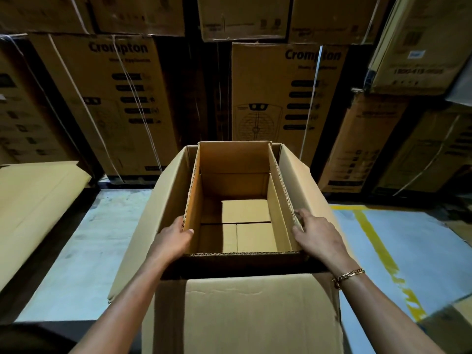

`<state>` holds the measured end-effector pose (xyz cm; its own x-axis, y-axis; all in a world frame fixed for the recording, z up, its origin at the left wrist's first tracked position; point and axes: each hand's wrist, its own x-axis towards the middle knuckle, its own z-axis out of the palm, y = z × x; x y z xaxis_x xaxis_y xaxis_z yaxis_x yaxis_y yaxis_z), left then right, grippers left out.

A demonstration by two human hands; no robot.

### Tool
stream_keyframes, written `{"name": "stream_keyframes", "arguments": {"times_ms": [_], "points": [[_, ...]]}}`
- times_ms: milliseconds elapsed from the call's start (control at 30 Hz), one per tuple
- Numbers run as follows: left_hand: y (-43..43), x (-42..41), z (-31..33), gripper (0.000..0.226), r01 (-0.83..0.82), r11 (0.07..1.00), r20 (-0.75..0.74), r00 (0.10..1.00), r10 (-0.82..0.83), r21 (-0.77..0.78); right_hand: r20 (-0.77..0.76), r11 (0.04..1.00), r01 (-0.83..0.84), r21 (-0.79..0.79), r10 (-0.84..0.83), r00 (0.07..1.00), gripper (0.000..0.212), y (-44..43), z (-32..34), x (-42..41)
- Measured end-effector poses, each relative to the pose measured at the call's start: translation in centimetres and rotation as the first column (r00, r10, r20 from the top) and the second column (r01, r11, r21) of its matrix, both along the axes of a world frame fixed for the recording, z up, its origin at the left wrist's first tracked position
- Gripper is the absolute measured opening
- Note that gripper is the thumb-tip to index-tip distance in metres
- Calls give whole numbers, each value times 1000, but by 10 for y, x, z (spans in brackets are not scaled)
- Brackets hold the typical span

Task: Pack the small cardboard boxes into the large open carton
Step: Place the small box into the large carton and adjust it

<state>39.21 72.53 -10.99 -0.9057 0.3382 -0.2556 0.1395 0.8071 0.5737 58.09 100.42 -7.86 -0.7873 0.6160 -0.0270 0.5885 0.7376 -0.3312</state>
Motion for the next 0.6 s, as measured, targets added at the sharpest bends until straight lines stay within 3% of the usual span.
{"name": "stream_keyframes", "arguments": {"times_ms": [600], "points": [[0, 4, 0, 75, -11, 995, -11, 1000, 12, 102, -68, 999, 1, -44, -4, 998, 53, 11, -2, 9]]}}
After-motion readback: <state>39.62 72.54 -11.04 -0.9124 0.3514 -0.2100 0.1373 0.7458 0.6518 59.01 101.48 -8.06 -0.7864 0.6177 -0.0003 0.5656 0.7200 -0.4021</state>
